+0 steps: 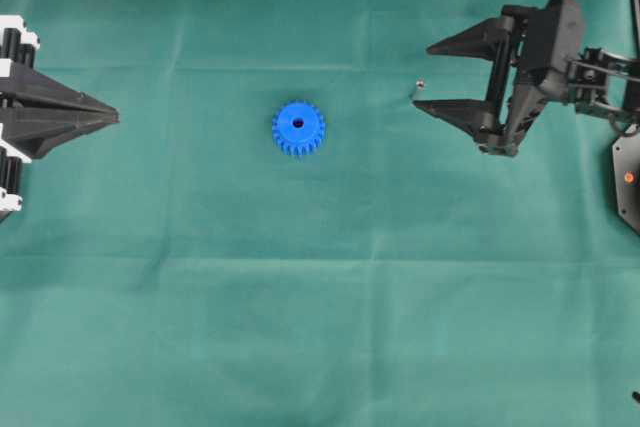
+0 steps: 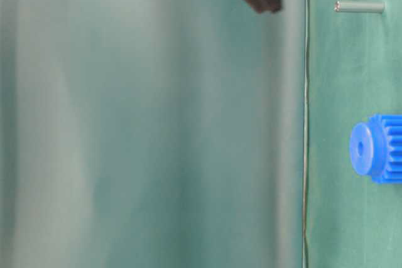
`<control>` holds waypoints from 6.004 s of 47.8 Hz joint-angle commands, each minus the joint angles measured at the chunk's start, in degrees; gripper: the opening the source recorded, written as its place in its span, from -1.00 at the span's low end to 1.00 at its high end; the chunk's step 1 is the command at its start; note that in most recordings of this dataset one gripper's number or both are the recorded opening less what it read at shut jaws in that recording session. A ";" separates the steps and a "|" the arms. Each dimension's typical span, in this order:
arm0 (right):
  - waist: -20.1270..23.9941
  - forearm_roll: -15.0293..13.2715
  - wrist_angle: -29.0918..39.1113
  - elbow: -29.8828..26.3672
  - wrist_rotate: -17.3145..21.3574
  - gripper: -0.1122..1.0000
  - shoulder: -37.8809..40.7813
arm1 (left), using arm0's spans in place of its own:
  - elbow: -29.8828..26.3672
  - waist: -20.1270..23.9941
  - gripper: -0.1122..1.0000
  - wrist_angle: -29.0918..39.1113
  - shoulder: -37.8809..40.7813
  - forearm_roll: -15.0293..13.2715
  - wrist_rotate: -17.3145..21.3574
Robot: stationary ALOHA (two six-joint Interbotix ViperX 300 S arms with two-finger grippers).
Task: Insert the shaft placed at a random location into the center hole of the small gear at another random location.
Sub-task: 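Lower the right gripper over the shaft and close on it, then lift the shaft upright with the right gripper, then carry the held shaft left over the blue gear's center hole, then lower the shaft into the gear's center hole with the right gripper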
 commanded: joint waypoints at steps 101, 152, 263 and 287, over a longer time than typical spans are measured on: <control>-2.11 2.02 6.06 -4.57 -0.35 -0.57 2.11 | -1.23 -0.09 -0.79 -0.35 0.79 0.09 -0.09; 1.41 2.11 7.91 -10.55 -0.26 -0.57 5.27 | -1.14 -0.09 -0.79 -0.26 0.79 0.09 -0.09; 8.96 2.11 9.05 -30.76 -0.26 -0.57 24.61 | -1.14 -0.09 -0.79 -0.09 0.79 0.09 -0.18; 8.88 2.55 7.03 -30.76 -0.18 -0.57 27.16 | -1.14 -0.09 -0.79 -0.09 0.79 0.09 -0.18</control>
